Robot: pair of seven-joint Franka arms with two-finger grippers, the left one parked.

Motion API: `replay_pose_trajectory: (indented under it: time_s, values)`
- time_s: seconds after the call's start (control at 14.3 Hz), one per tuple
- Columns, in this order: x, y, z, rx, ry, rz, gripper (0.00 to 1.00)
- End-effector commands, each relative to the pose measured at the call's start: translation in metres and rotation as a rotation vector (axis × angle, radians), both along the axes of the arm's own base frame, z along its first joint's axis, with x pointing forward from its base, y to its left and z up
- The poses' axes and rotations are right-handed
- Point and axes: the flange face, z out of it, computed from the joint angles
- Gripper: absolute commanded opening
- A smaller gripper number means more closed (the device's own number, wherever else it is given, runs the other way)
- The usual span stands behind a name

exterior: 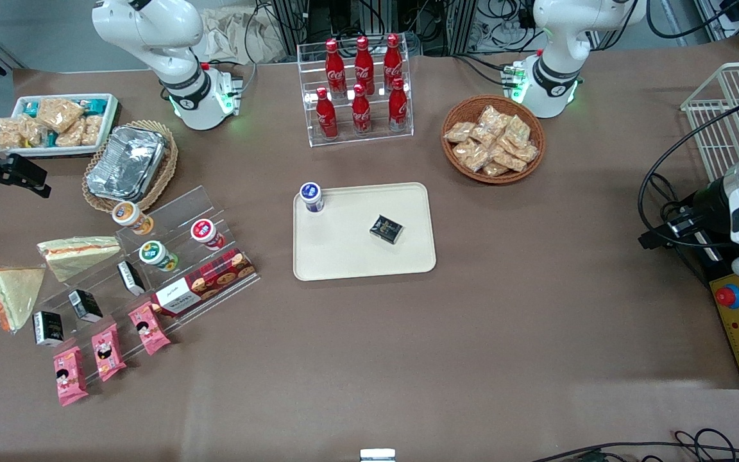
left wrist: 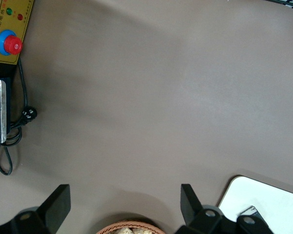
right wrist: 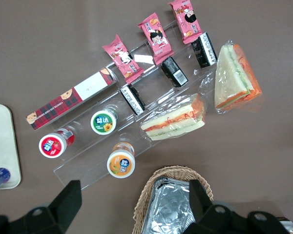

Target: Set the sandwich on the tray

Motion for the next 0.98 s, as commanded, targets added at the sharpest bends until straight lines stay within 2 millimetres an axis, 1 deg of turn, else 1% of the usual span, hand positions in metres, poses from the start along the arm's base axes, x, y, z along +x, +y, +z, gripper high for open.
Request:
replay_pose_trajectory:
  time_s: [0.0,0.07,0.21,0.28,0.35,0.42,0.49,0.63,0.7,0.77,0.84,0.91]
  values:
    - [0.000,-0.002,0.006,0.025,-0.010,-0.021,0.98]
    - [0.000,-0.003,0.007,0.025,-0.012,-0.029,0.98]
    - [0.000,-0.017,0.007,0.025,-0.020,-0.054,0.98]
    - [0.001,-0.020,0.005,0.022,-0.018,-0.057,0.98]
    - [0.000,-0.031,0.005,0.022,-0.021,-0.078,0.98]
    - [0.001,-0.038,0.004,0.018,-0.027,-0.087,0.98]
    - [0.005,-0.052,-0.001,0.015,-0.037,-0.109,0.98]
    - [0.007,-0.101,-0.005,0.010,-0.075,-0.137,0.98]
    - [0.009,-0.122,-0.011,0.004,-0.068,-0.108,0.98]
    - [0.015,-0.139,-0.015,-0.006,-0.068,-0.064,0.98]
    - [0.021,-0.160,-0.015,-0.023,-0.086,-0.046,0.98]
    - [0.024,-0.180,-0.023,-0.033,-0.084,-0.062,0.98]
